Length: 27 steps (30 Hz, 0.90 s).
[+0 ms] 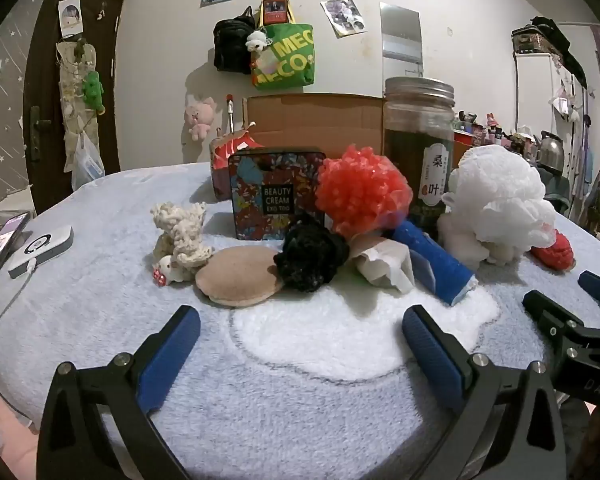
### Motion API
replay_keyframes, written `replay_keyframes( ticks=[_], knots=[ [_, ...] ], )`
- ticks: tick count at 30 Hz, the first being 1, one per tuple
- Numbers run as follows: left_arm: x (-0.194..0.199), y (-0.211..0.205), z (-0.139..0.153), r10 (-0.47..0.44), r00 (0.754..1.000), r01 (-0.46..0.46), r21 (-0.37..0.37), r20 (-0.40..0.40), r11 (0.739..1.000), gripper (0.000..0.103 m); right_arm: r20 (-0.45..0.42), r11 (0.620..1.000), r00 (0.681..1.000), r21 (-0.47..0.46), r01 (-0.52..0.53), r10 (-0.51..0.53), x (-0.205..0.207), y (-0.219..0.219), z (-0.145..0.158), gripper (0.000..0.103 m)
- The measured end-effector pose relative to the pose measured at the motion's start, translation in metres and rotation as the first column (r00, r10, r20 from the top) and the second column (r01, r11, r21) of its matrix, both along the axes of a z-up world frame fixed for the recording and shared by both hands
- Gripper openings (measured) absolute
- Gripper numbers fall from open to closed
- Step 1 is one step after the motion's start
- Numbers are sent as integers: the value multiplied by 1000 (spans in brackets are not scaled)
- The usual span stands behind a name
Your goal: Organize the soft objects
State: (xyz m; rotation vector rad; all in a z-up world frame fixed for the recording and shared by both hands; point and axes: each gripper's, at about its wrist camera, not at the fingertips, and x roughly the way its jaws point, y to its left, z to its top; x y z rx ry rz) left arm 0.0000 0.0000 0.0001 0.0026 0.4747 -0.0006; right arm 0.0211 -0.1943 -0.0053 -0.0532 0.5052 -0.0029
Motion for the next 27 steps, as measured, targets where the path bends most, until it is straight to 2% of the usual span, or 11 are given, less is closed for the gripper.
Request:
replay_keyframes(
  ticks=[27],
  knots=[
    [0,0,0,2,1000,-2,-1,-1,1000,103,-2,1000,1000,0,0,0,0,0,0,103]
  ],
)
